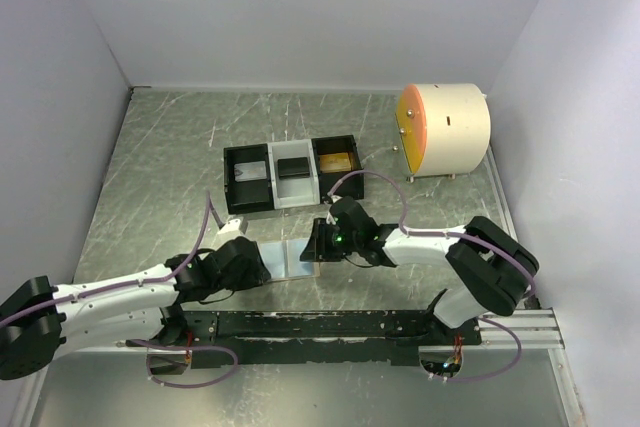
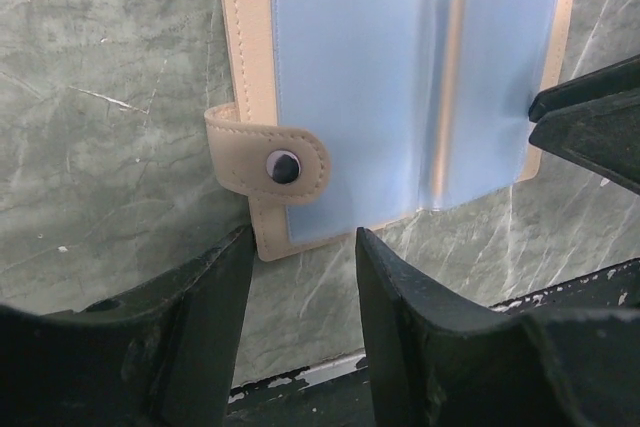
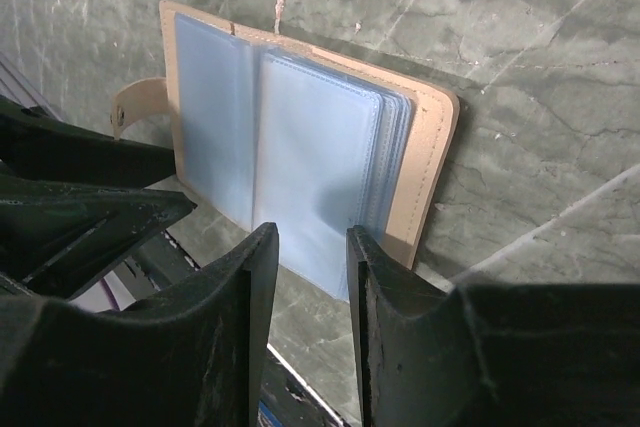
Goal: Take the credit cards out of the card holder
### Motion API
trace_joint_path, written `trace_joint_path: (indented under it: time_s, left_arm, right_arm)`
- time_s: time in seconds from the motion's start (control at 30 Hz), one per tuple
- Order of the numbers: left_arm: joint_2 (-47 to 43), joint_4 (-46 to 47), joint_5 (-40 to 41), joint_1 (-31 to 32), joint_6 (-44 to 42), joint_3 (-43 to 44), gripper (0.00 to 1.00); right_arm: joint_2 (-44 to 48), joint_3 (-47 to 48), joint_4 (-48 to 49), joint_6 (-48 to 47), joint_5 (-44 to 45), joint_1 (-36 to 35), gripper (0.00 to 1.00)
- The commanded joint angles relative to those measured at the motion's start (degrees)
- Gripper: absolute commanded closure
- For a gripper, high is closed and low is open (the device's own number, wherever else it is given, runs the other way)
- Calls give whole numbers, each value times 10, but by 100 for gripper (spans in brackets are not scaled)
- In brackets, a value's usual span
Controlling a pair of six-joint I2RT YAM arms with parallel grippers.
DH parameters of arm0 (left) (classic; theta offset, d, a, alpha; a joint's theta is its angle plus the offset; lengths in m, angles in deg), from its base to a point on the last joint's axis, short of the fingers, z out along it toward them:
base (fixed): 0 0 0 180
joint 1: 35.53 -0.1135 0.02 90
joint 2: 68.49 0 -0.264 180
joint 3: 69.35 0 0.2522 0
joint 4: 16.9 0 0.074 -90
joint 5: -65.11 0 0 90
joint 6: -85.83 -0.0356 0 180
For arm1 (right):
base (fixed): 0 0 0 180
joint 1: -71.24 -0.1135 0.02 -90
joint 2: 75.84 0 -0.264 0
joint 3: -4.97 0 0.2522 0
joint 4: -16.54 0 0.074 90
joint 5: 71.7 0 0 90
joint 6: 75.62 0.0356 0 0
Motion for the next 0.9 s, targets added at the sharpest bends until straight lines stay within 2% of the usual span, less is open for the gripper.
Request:
trace_joint_path:
  time_s: [0.0,0.2,0.47,0.57,0.7,0.77,0.87]
  left_arm:
    - [-1,-7,-8,5,-3,-7,44]
    - [16,27,-18,5,-5,-9,50]
    - [37,23,-17,11,-10,5,53]
    - [31,25,-17,12,-8,0,53]
    - [23,14,-13,13,-2,0,53]
    - [20,12,-14,13,-3,1,52]
    - [15,20,-16,13,-13,5,39]
  right_arm:
    - [2,3,1,6,11,-4,66]
    - [0,4,13,16,-11,-4,66]
    - [4,6,40,42,-36,-3,65]
    - [3,19,22,34,-31,-4,65]
    - [28,36,-43,8,28,-3,65]
    - [42,37,-65,1,55,-4,64]
    - [43,42,-82,-11,64,-3,63]
